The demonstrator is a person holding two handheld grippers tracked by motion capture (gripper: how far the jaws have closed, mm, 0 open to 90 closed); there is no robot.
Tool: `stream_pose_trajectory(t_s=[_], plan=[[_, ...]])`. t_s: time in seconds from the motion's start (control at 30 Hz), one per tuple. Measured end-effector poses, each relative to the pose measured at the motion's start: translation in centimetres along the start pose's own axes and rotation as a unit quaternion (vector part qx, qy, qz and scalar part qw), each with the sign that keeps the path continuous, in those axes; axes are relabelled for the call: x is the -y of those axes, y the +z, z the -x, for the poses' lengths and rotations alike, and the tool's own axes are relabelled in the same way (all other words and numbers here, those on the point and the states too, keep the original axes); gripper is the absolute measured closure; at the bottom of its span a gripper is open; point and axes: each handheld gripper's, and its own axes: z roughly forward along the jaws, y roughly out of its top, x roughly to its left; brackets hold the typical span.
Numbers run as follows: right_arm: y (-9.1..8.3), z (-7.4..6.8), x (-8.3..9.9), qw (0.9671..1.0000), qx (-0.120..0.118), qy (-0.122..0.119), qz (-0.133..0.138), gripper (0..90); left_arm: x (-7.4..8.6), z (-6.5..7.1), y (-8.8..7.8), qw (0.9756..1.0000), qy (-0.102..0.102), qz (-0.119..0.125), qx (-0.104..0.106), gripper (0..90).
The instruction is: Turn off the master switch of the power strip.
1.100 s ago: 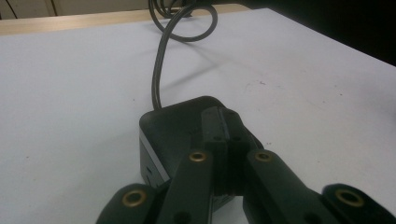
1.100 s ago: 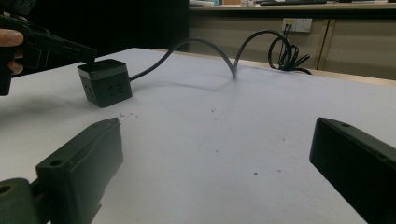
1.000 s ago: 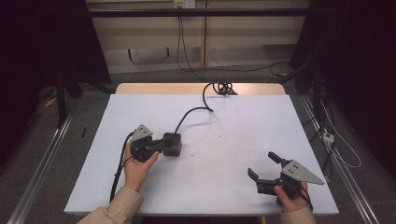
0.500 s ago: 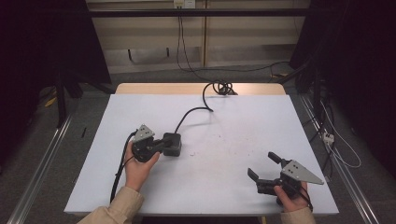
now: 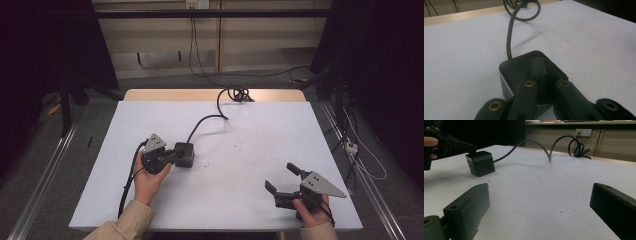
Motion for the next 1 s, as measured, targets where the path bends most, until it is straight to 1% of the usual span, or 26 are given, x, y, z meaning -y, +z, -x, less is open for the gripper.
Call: stream_pose_trajectory(t_s=[0.03,0.23,0.33,0.4,0.47,0.57,0.7,0.8,0.9,1.0], plan=[[0.0,-0.01,0.0,1.0,0.0,0.0,0.0,2.0,0.0,0.0,-0.01,1.0,0.003,-0.001,0.0,90.0],[-0.01,-0.03,-0.02,1.0,0.0,0.0,0.0,2.0,-0.03,0.06,-0.01,1.0,0.001,-0.002,-0.002,90.0],[-0.01,-0.04,-0.01,1.0,-0.001,0.0,0.0,2.0,-0.05,0.11,0.0,1.0,0.005,-0.003,-0.004,90.0],[-0.02,-0.06,-0.01,1.0,-0.001,0.0,0.0,2.1,-0.14,0.11,-0.04,0.9998,0.014,-0.008,-0.008,90.0],[-0.02,-0.06,-0.01,1.0,-0.001,0.0,0.0,2.1,-0.16,0.25,0.01,0.9999,0.011,-0.007,-0.008,90.0],[0.0,-0.06,0.0,1.0,-0.001,0.0,0.0,2.1,-0.13,0.1,-0.04,0.9998,0.014,-0.008,-0.008,90.0],[-0.02,-0.07,0.0,1.0,-0.001,0.0,0.0,2.1,-0.11,0.09,-0.01,0.9999,0.007,-0.006,-0.005,90.0],[-0.02,-0.09,0.0,1.0,-0.001,0.0,0.0,2.1,-0.13,0.11,-0.04,0.9999,0.013,-0.008,-0.007,90.0],[-0.02,-0.13,-0.04,1.0,-0.002,-0.001,0.001,2.1,-0.15,0.12,-0.03,0.9998,0.014,-0.009,-0.008,90.0],[-0.01,-0.1,-0.02,1.0,-0.002,0.0,0.001,2.1,-0.12,0.1,-0.01,0.9999,0.009,-0.007,-0.006,90.0]])
